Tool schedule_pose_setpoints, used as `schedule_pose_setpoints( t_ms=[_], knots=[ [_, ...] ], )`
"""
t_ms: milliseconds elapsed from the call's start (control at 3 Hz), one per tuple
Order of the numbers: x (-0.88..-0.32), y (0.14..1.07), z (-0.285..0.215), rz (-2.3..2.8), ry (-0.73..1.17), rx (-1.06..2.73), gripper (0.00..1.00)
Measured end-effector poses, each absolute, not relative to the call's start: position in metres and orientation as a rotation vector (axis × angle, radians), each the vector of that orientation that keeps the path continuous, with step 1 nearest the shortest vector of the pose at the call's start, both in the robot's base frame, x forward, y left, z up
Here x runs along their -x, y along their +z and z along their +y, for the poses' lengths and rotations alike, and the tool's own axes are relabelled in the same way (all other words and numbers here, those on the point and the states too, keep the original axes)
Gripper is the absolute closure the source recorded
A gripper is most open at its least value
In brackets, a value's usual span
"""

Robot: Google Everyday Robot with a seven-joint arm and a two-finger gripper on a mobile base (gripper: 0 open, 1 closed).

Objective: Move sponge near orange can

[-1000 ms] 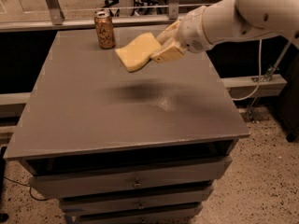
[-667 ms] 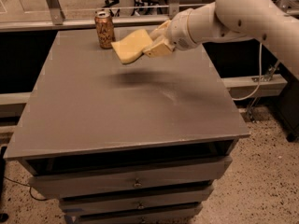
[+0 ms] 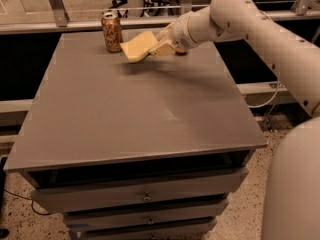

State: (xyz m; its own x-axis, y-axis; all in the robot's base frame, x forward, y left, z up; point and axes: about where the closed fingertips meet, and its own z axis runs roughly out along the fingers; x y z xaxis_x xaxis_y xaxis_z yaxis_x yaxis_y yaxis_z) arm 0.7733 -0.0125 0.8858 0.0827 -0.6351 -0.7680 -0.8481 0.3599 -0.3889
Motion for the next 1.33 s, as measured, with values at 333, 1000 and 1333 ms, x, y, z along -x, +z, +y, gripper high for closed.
schedule_pose_setpoints(
  t_ms=[333,1000,1333],
  knots=[
    [-0.796,0.876,-0.008,1.641,0.281,1.352,1.00],
    [-0.813,0.867,0.008,1.658,0.323,1.368,0.58],
    [-0.816,0.866,0.016,1.651,0.341,1.379,0.35]
  ],
)
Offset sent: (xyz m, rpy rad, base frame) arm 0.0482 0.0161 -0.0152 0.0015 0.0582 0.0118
